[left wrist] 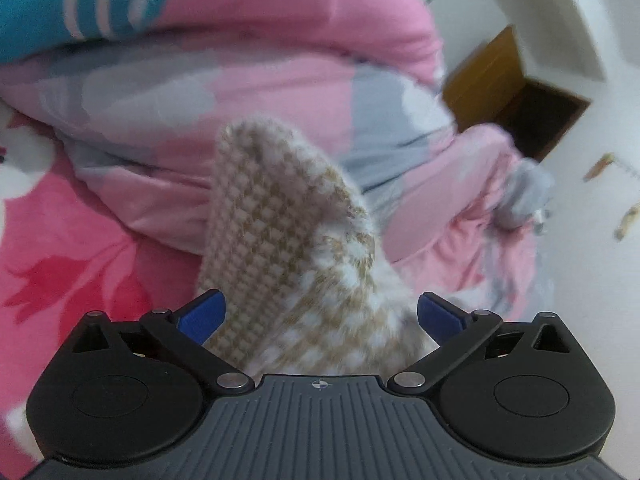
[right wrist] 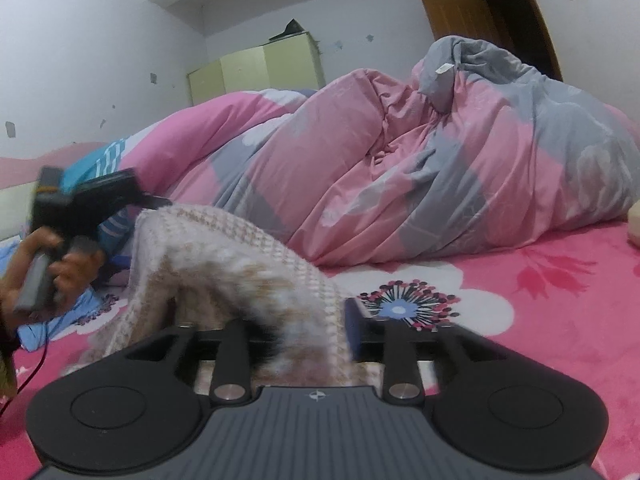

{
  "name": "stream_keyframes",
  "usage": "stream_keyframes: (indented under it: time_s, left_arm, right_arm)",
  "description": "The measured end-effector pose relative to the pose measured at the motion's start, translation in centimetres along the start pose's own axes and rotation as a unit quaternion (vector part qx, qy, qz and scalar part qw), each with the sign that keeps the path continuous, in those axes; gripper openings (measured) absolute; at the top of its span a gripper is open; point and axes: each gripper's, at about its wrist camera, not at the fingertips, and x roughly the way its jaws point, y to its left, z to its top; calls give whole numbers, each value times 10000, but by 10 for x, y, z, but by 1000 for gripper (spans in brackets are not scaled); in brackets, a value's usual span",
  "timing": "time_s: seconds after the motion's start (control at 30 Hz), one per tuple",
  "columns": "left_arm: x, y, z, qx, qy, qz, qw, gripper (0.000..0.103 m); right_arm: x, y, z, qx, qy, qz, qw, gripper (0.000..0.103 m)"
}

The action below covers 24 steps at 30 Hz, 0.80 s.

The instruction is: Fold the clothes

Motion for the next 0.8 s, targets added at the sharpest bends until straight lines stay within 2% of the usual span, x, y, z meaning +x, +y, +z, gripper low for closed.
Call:
stream_keyframes:
  time_s: [0.07,0.1,0.17,0.27,0.33,0.4,0.43,0.53,0.67,0.8]
  left_arm:
    - [6,-5,0,13,32,98,9999,90]
    - [9,-7,-1,19,47,147,9999,82]
    - [15,-12,-1,32,79,245,9997,64]
    - [19,-21,-2,140,88,389,9991,38]
    - [11,-32,-5,354,18,466,9983,26]
    - [2,-45,-6,532,-80,550,9970,22]
    - [-6,-52,-6,613,-156,548,9965,21]
    - [-31,-73,-7,820,-391,471,9947,20]
    - [-71,-98,-8,947,-610,245,9933,20]
    - [-129,-132,-13,1152,-1026,-95,9880,20]
  right_arm:
    - [-3,6,-4,-226,-6,160,9996,52]
    - [-5,9,-5,-347,-13,240,9991,62]
    - [-6,17,-7,-630,-34,328,9975,71]
    - [1,26,-7,-919,129,346,9951,73]
    - [7,23,-7,-815,306,299,9958,67]
    - [13,21,-7,-711,483,251,9960,19]
    - [13,20,-6,-641,507,185,9965,14]
    - [-10,24,6,-757,59,-209,9969,11]
    - [-56,33,40,-1179,-926,-715,9861,11]
    - [-97,28,86,-1179,-1526,-851,9775,10]
